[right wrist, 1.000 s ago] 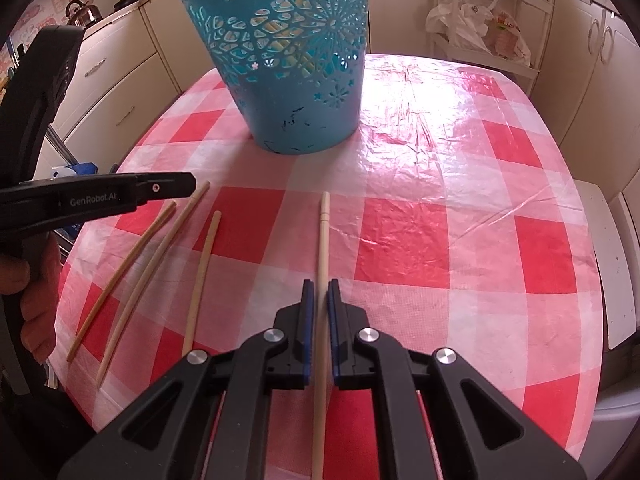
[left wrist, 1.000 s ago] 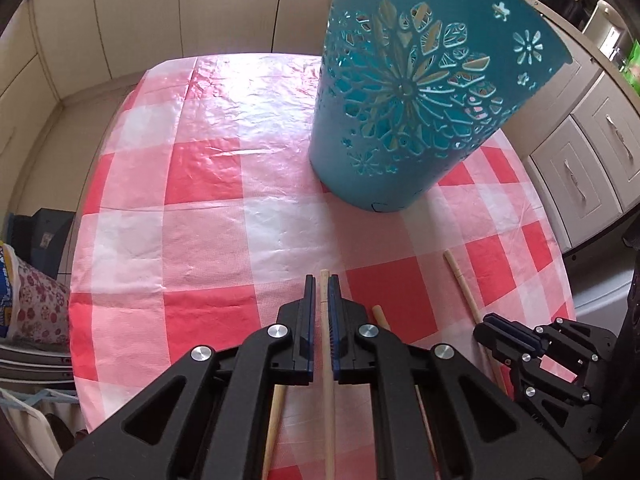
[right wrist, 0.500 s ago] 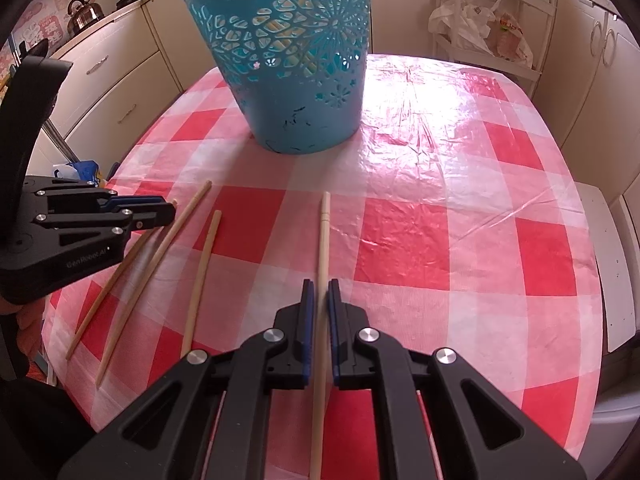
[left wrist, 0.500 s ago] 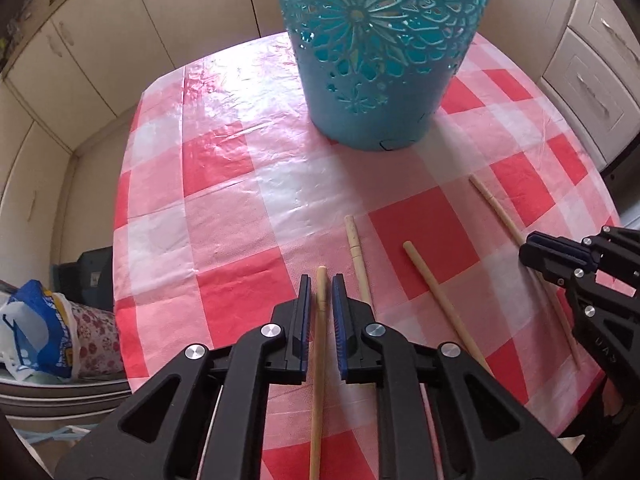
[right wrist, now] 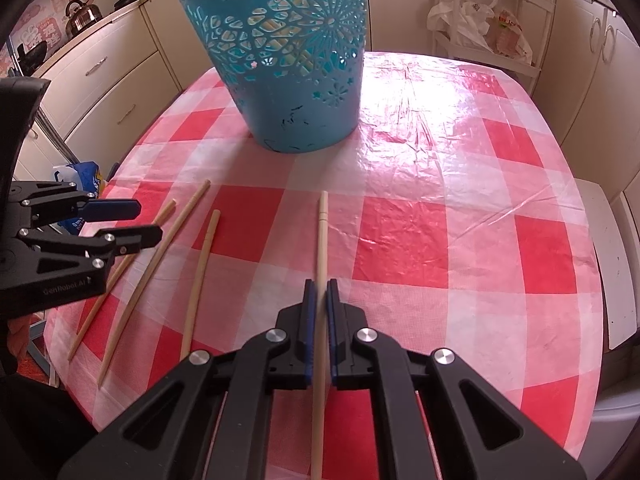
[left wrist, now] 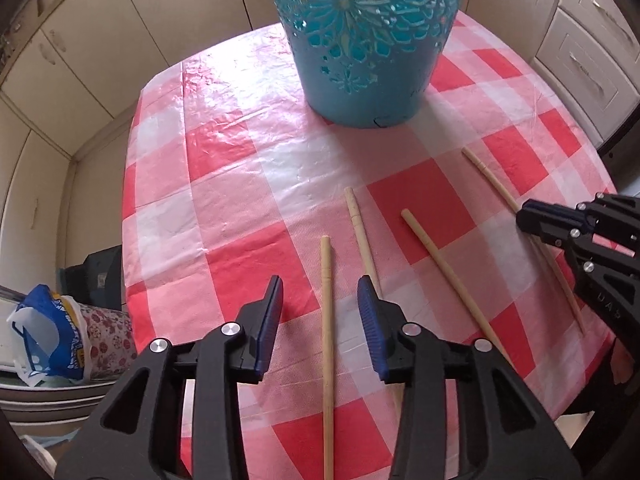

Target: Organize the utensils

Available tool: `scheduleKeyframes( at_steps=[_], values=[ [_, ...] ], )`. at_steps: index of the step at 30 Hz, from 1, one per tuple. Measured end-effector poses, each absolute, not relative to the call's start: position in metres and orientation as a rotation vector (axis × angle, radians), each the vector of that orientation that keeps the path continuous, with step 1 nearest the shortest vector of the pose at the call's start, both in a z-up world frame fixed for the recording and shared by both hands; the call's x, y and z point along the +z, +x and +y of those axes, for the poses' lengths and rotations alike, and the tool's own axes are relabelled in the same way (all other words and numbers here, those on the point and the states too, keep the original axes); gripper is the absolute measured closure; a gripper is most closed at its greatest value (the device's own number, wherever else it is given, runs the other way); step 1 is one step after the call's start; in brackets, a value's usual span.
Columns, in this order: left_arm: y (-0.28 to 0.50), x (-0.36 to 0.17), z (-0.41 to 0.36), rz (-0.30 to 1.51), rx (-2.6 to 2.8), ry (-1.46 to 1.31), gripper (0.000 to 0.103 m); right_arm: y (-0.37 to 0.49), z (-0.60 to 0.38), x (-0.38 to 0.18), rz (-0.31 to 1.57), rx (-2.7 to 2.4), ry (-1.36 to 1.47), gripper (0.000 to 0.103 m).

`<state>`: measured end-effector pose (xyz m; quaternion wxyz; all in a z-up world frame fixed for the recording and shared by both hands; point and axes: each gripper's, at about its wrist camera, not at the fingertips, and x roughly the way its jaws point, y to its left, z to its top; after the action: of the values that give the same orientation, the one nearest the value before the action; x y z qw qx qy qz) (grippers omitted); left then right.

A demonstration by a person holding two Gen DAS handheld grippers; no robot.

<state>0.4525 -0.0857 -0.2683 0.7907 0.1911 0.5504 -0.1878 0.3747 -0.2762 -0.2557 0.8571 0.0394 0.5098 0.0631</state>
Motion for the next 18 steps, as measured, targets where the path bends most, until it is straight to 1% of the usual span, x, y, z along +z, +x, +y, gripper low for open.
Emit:
scheduleKeyframes(
  at_steps=[1, 2, 3, 4, 5, 9, 11, 13, 18],
  values=[
    [0.452, -0.268, -0.086, 1.175, -0.408, 0.405, 0.066, 0.375, -0.276, -0.256, 1.072, 0.132, 0.082, 0.097],
    [0.452, -0.268, -0.087, 1.176, -0.416, 0.402, 0.069, 0.375, -0.276, -0.256, 1.072, 0.132, 0.08, 0.097],
    [0.451, -0.268, -0.089, 1.174, -0.425, 0.407, 0.082, 0.375, -0.276, -0.256, 1.072, 0.133, 0.081, 0.097],
    [0.45, -0.268, -0.09, 1.172, -0.427, 0.412, 0.089, 0.375, -0.276, -0.256, 1.071, 0.134, 0.082, 0.097],
    [0.449, -0.268, -0.092, 1.167, -0.424, 0.427, 0.097, 0.374, -0.276, -0.256, 1.071, 0.135, 0.081, 0.097],
    [0.445, -0.264, -0.096, 1.153, -0.457, 0.434, 0.098, 0.374, -0.275, -0.256, 1.069, 0.139, 0.074, 0.097],
    [0.446, -0.254, -0.094, 1.129, -0.469, 0.393, 0.098, 0.374, -0.276, -0.256, 1.067, 0.141, 0.091, 0.097],
    [0.449, -0.237, -0.089, 1.084, -0.489, 0.329, 0.098, 0.373, -0.28, -0.253, 1.055, 0.14, 0.113, 0.097],
    [0.447, -0.178, -0.079, 0.909, -0.545, 0.16, 0.098, 0.37, -0.292, -0.239, 0.999, 0.133, 0.206, 0.097]
  ],
)
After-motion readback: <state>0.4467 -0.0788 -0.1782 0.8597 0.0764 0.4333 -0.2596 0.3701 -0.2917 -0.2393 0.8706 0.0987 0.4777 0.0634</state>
